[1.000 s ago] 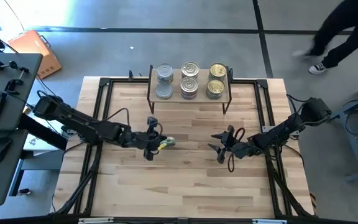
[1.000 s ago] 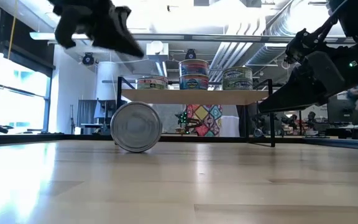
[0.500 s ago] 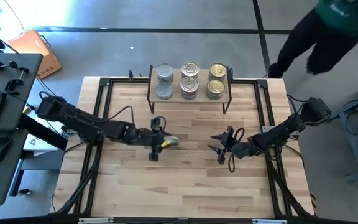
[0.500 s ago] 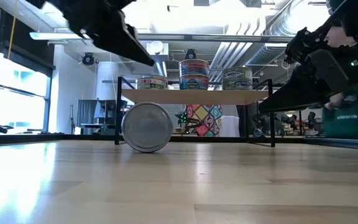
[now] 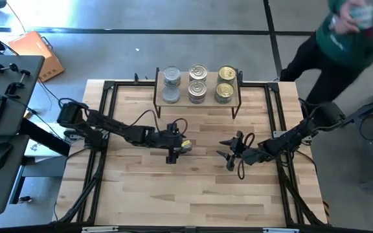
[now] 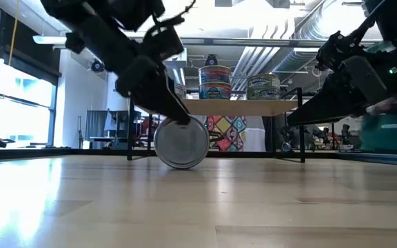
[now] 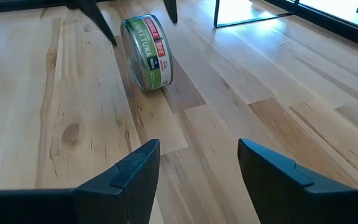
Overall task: Stack canned seafood by type on shelf
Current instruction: Stack the green white tuna can on top of the other green white tuna can on the shelf
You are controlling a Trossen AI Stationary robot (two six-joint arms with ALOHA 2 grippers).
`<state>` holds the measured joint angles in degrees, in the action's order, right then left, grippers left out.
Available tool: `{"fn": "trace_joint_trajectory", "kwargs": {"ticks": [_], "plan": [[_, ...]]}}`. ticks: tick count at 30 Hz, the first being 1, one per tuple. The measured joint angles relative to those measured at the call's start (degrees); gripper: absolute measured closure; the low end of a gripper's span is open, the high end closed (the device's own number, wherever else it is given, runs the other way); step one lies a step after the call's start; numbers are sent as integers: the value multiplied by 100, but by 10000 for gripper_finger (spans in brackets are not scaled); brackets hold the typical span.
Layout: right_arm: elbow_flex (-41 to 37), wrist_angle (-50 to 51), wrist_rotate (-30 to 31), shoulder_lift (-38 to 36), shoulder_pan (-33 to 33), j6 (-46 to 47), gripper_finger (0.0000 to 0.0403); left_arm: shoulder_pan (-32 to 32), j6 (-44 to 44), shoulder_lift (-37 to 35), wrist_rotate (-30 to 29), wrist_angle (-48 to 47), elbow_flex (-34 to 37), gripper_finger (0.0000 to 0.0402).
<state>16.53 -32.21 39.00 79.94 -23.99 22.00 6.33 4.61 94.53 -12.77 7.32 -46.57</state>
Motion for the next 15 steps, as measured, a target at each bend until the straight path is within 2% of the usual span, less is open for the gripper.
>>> {"fn": "trace_joint_trajectory", "kwargs": {"ticks": [5, 8, 12, 15], "plan": [[0, 0, 0, 0, 0, 2, 194, -37, 2, 254, 72, 21, -2, 82], [0, 0, 19, 0, 2, 2, 194, -17, 2, 259, 206, 47, -2, 98], [0, 0, 22, 0, 1, 42, 194, 50, 7, 259, 386, 83, -2, 159], [0, 0, 22, 0, 2, 80, 194, 101, 104, 259, 454, 89, -2, 232]]}}
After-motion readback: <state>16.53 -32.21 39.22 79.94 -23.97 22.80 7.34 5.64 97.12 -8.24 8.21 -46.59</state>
